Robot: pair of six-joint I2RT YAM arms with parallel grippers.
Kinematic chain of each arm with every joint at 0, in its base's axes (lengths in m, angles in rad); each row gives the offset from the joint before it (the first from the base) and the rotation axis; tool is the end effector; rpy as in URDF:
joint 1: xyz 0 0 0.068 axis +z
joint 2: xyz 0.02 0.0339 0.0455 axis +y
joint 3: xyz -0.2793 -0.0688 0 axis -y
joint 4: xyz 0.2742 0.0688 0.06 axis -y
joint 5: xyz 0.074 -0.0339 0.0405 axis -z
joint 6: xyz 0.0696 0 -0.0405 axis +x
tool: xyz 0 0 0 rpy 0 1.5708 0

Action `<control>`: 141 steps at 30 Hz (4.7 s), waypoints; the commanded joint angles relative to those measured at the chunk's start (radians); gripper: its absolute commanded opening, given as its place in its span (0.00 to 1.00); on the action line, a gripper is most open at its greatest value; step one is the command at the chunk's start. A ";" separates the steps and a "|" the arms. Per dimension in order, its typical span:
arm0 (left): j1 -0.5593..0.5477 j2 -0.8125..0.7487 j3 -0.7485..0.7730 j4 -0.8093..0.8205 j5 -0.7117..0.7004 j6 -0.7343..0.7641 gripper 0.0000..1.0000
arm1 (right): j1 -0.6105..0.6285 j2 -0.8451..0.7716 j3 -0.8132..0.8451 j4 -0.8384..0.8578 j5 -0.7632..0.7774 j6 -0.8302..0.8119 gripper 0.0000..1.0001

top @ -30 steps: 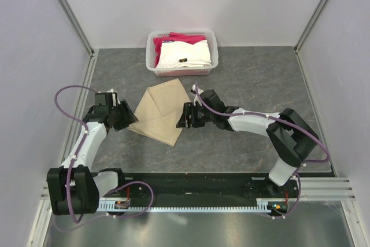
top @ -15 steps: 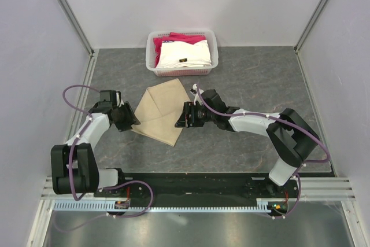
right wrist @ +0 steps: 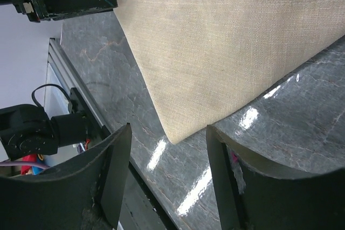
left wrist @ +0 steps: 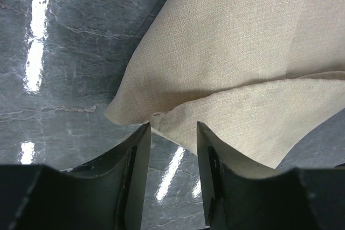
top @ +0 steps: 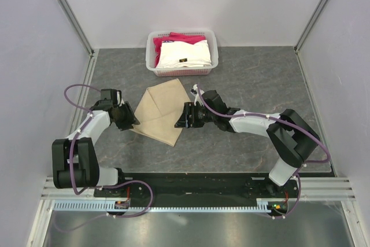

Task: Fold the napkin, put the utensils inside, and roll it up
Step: Fold the napkin, then roll the napkin with the utensil

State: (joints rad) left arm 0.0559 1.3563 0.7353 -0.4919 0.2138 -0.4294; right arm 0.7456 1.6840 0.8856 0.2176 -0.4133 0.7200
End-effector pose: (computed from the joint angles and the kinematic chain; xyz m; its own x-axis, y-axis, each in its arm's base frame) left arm 0.2816 0.0010 0.1483 -0.8305 -0.4540 -0.3227 -0.3373 0.8710 -0.3571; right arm 0.2757 0.2926 0.1609 -0.8754 0.0136 -0.4832 -0.3867 0.5800 0.7169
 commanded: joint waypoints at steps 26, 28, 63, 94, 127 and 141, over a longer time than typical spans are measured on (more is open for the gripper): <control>0.015 -0.034 0.041 0.032 -0.024 0.035 0.02 | -0.003 -0.011 -0.083 0.117 -0.013 0.068 0.65; 0.013 -0.028 0.039 0.032 -0.025 0.035 0.02 | -0.003 0.006 -0.088 0.134 -0.016 0.084 0.65; 0.027 -0.064 0.061 0.012 -0.004 0.049 0.67 | 0.069 0.252 -0.053 0.184 0.071 0.162 0.06; -0.361 -0.189 -0.134 0.124 -0.116 -0.227 0.83 | -0.111 -0.126 -0.261 -0.196 0.122 -0.123 0.00; -0.404 -0.241 -0.247 0.145 -0.246 -0.302 0.73 | -0.045 -0.086 -0.181 -0.216 0.154 -0.143 0.27; -0.403 -0.201 -0.283 0.225 -0.217 -0.332 0.64 | -0.045 -0.099 -0.192 -0.215 0.156 -0.148 0.33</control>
State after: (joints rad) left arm -0.3447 1.1336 0.4706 -0.3134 0.0029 -0.7235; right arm 0.6968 1.6009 0.6964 0.0387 -0.3008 0.5980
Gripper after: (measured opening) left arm 0.670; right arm 0.305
